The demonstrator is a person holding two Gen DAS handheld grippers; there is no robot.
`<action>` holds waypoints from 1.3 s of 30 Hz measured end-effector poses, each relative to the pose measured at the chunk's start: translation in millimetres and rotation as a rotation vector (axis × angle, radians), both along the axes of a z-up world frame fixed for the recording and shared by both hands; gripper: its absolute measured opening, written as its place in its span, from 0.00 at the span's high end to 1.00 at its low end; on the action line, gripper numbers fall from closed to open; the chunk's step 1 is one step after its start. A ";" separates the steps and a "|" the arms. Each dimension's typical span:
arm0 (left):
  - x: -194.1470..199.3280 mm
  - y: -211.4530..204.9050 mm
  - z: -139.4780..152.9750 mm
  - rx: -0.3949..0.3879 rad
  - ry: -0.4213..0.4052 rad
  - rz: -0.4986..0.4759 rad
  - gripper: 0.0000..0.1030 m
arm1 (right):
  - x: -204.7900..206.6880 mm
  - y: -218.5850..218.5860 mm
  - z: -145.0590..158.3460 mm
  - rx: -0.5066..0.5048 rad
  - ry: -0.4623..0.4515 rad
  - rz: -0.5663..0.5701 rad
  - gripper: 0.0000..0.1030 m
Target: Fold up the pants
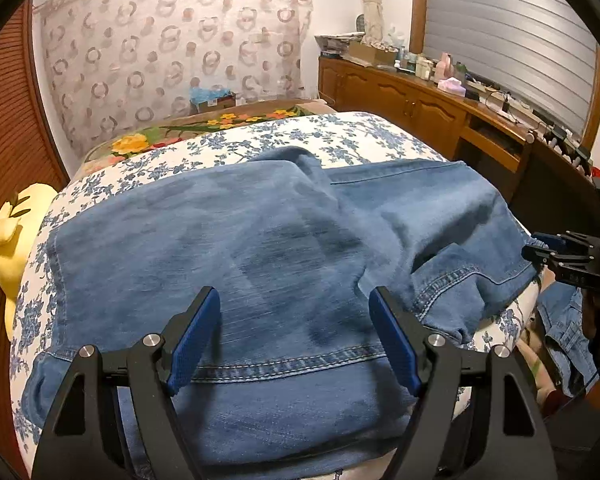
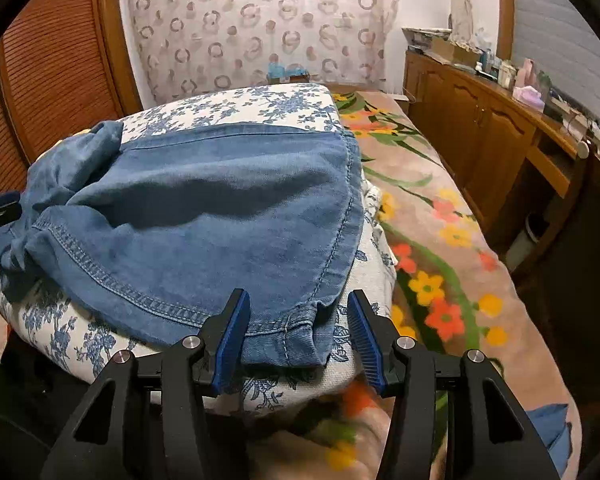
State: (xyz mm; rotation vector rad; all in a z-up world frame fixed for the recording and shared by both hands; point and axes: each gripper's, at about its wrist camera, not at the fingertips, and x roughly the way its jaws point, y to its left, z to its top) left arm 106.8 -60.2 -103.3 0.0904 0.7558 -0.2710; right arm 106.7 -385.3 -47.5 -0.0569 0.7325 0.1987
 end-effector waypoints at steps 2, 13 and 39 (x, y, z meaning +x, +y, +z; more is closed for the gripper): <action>0.1 2.0 -0.8 -0.005 0.005 0.005 0.25 | -0.1 -2.4 -0.3 -0.001 -0.003 0.006 0.69; -1.1 13.1 -2.6 -0.017 0.007 0.031 0.25 | -12.5 -40.4 30.3 0.091 -0.103 -0.012 0.97; -41.1 98.7 27.6 -0.056 -0.086 0.186 0.25 | -9.4 185.5 202.0 -0.033 -0.463 0.578 0.98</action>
